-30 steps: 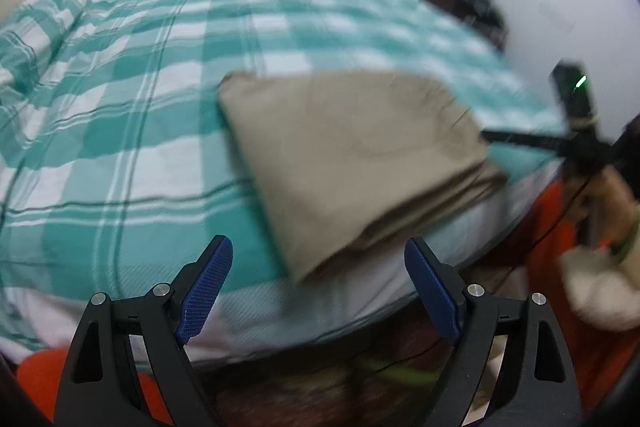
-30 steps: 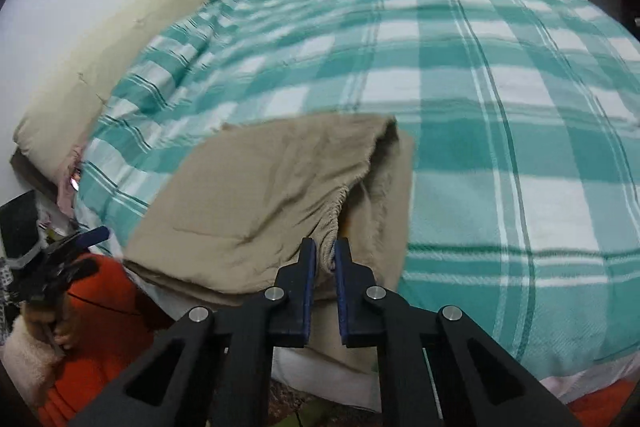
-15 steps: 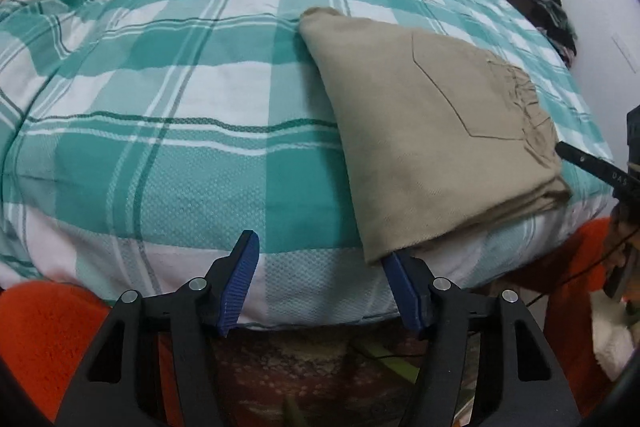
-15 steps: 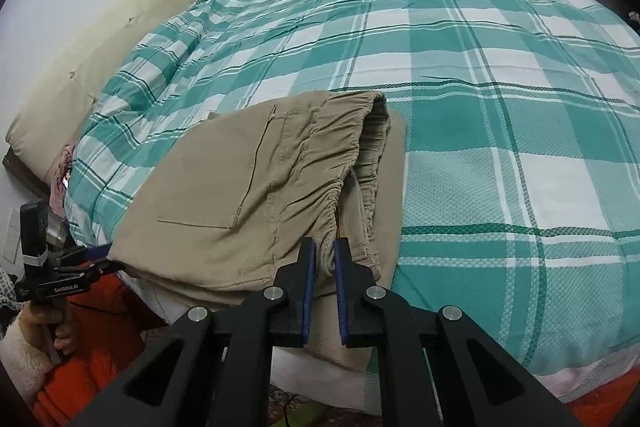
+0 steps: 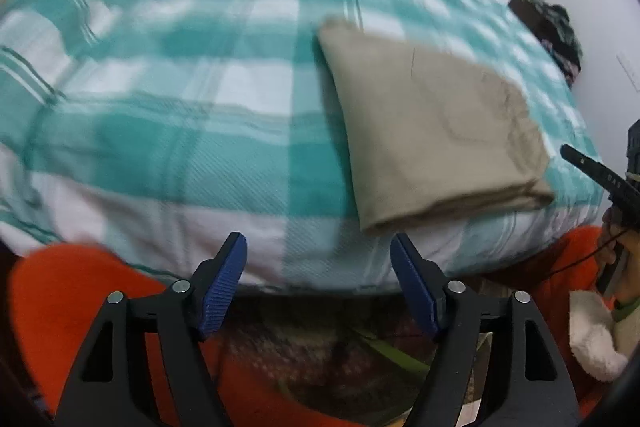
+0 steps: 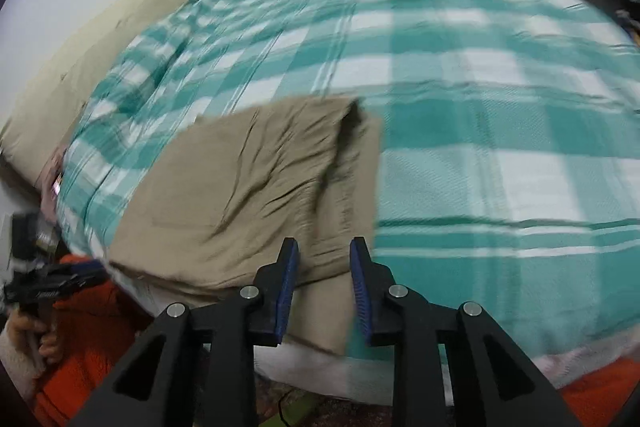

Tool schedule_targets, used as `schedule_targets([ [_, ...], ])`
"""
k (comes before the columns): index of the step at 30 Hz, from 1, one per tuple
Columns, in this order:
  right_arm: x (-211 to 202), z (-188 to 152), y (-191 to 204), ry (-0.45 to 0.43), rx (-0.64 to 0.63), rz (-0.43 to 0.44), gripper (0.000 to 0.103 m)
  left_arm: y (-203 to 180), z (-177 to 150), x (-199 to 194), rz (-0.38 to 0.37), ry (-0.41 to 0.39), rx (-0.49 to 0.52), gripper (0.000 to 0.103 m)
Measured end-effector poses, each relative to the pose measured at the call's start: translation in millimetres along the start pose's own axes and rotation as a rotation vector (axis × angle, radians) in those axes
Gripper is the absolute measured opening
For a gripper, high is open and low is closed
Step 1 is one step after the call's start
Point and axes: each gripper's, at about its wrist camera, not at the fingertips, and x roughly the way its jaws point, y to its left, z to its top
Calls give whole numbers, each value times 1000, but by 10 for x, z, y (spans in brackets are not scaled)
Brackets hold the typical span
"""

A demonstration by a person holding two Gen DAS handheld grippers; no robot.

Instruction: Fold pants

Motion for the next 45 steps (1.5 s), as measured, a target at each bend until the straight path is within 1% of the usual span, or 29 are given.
schedule_targets([
  [1, -88, 39, 3, -22, -12, -10, 26, -36, 58, -97, 12, -44, 11, 81],
  [3, -234, 145, 94, -65, -63, -16, 26, -152, 206, -158, -6, -104, 45, 82],
  [6, -313, 299, 348, -120, -161, 17, 26, -438, 458, 0, -37, -146, 128, 82],
  [8, -239, 331, 526, -136, -218, 61, 26, -664, 490, 174, -55, -154, 212, 82],
  [9, -176, 312, 581, -132, -230, 88, 26, -780, 469, 323, -63, -133, 264, 81],
  [10, -86, 280, 601, -118, -240, 114, 26, -855, 423, 487, -61, -88, 308, 79],
  [11, 58, 213, 599, -83, -247, 119, 26, -919, 356, 680, -44, -14, 344, 74],
  [12, 321, 97, 538, 11, -239, 67, 26, -949, 236, 859, -20, 47, 374, 73],
  [13, 481, 17, 484, 74, -228, 47, 26, -966, 170, 877, -6, 48, 388, 73],
  [14, 564, -81, 400, 89, -209, 65, 25, -971, 132, 827, -2, 36, 395, 73],
  [15, 524, -99, 368, 66, -198, 84, 24, -968, 137, 730, -17, 32, 392, 75],
  [16, 467, -70, 361, 70, -187, 94, 24, -949, 177, 628, -47, 27, 372, 75],
  [17, 426, -6, 376, 93, -183, 85, 23, -920, 245, 511, -88, 7, 341, 80],
  [18, 386, 61, 390, 105, -179, 76, 23, -855, 378, 356, -132, -40, 297, 89],
  [20, 265, 244, 425, 80, -183, 76, 23, -810, 588, 257, -132, -116, 247, 96],
  [21, 192, 402, 471, 42, -204, 73, 23, -741, 767, 234, -112, -153, 211, 96],
  [23, 179, 594, 527, 1, -239, 62, 24, -648, 1000, 330, -99, -171, 149, 95],
  [25, 242, 714, 569, -17, -245, 72, 24, -614, 1098, 532, -117, -164, 104, 95],
  [27, 462, 693, 568, 1, -243, 98, 24, -689, 1014, 831, -91, -107, 120, 95],
  [28, 554, 657, 558, 23, -246, 90, 25, -739, 945, 947, -69, -69, 139, 95],
  [29, 807, 506, 501, 105, -259, 39, 25, -835, 796, 1159, -4, -2, 187, 95],
  [30, 939, 383, 441, 139, -263, 20, 25, -887, 721, 1236, 66, 10, 226, 95],
  [31, 953, 327, 413, 120, -254, 20, 25, -941, 638, 1243, 117, -20, 257, 96],
  [32, 878, 286, 378, 79, -218, 37, 25, -962, 622, 1196, 128, -44, 252, 96],
  [35, 641, 307, 455, 70, -170, 9, 25, -941, 614, 1127, 132, -36, 182, 96],
  [39, 271, 138, 695, -2, -241, 33, 25, -962, 547, 1161, 157, -55, 187, 98],
  [41, 395, -11, 718, 61, -280, 21, 27, -936, 563, 1179, 152, -49, 176, 99],
  [42, 487, -134, 707, 70, -296, -6, 27, -924, 562, 1182, 152, -53, 174, 99],
  [45, 493, -153, 657, 29, -263, -10, 27, -914, 574, 1182, 151, -57, 177, 99],
])
